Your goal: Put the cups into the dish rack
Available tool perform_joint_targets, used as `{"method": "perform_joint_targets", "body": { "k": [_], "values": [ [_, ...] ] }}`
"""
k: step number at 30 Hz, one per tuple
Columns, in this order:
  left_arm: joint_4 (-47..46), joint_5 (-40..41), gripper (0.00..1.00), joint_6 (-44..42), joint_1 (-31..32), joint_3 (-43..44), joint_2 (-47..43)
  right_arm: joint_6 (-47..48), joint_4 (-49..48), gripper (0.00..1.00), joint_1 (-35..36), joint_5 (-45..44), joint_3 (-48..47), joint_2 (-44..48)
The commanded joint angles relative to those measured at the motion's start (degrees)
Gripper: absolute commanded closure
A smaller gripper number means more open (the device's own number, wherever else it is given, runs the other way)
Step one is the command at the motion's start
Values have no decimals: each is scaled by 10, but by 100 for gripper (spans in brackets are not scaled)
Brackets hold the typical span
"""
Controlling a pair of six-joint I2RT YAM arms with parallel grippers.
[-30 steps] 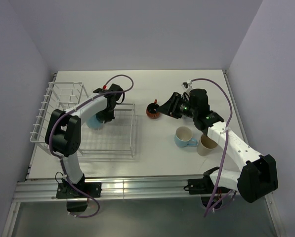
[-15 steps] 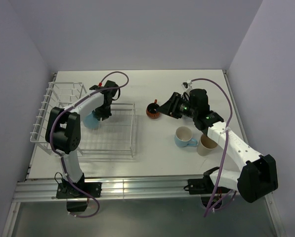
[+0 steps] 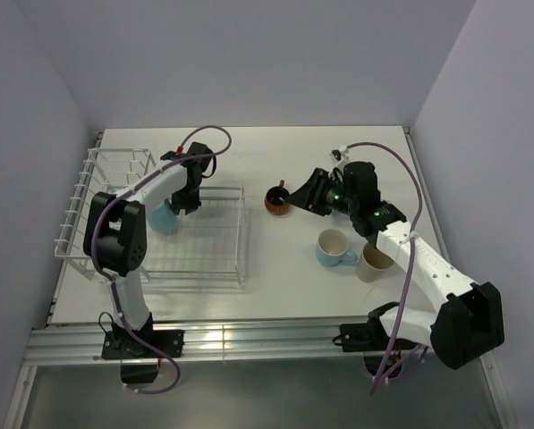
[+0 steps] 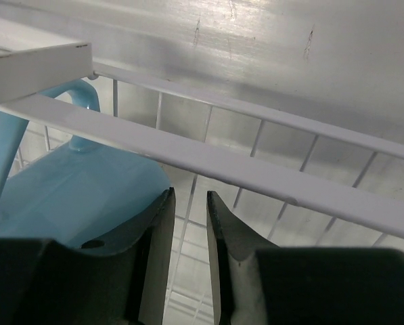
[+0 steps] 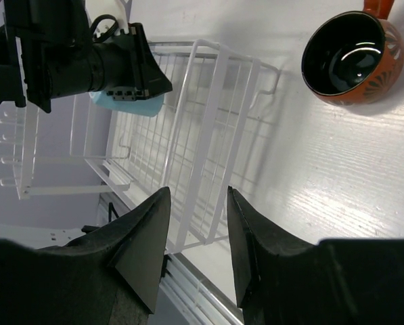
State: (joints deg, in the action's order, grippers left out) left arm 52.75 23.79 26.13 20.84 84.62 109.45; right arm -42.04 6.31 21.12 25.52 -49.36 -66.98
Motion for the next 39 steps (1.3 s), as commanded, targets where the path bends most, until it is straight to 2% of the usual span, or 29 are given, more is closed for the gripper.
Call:
{"method": "perform_joint_targets", "body": {
  "k": [1, 8, 11, 14, 19, 23, 27, 31, 34, 39],
  "values": [
    [-4, 0, 68, -6, -2, 23, 0, 20, 9, 53, 1, -20, -13, 23],
    [-12, -22, 68, -10, 13, 28, -35, 38, 40, 53, 1, -62, -28, 30],
    [2, -13, 63, -10, 32, 47, -56, 50, 62, 53, 1, -91, -41, 34],
    [19, -5, 56, -7, 58, 74, -71, 64, 87, 53, 1, -122, -54, 40],
    [32, -6, 32, -2, 97, 111, -106, 89, 155, 52, 2, -177, -68, 78],
    [22, -26, 19, 3, 127, 117, -143, 103, 226, 52, 3, -230, -67, 118],
    [-8, -52, 16, 11, 147, 107, -181, 112, 286, 52, 12, -268, -45, 165],
    [-46, -104, 15, 16, 155, 85, -218, 111, 306, 51, 27, -289, -22, 183],
    [-64, -129, 15, 17, 158, 79, -242, 103, 308, 51, 51, -318, -6, 182],
    [-60, -124, 14, 15, 159, 79, -261, 84, 304, 50, 111, -368, 8, 141]
  ]
}}
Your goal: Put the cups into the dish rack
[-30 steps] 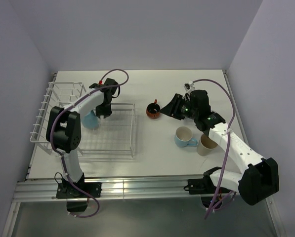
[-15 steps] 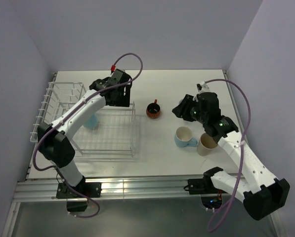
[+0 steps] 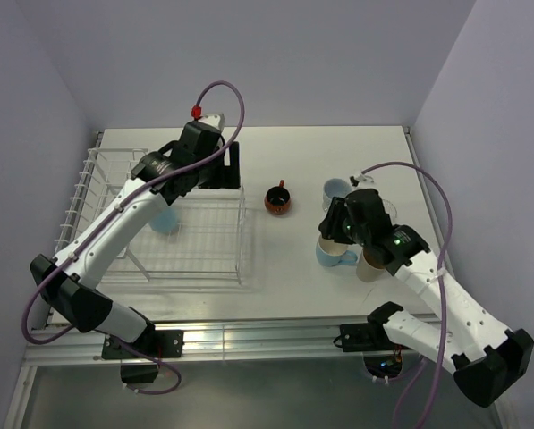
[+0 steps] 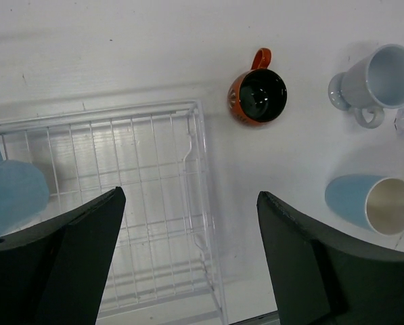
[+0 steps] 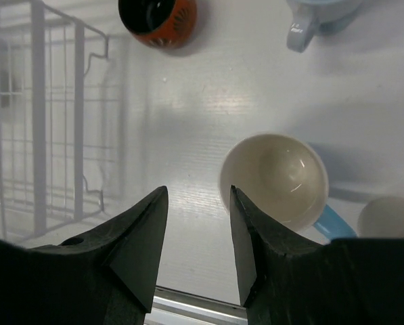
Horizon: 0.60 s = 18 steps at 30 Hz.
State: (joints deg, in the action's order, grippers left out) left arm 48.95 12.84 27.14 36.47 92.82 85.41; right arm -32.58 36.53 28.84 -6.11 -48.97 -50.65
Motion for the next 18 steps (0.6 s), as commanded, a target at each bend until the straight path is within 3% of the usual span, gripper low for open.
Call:
{"method": "perform_joint_targets", "body": {
  "k": [1, 6, 18],
  "values": [
    [-24, -13, 14, 5, 3, -4, -23, -14, 4, 50, 45, -64, 2, -33],
    [-24, -12, 14, 6, 3, -15, -28, -30, 9, 50, 88, -116, 7, -80],
    [-31, -11, 14, 6, 4, -33, -30, -24, -22, 51, 92, -116, 26, -147]
  ]
}}
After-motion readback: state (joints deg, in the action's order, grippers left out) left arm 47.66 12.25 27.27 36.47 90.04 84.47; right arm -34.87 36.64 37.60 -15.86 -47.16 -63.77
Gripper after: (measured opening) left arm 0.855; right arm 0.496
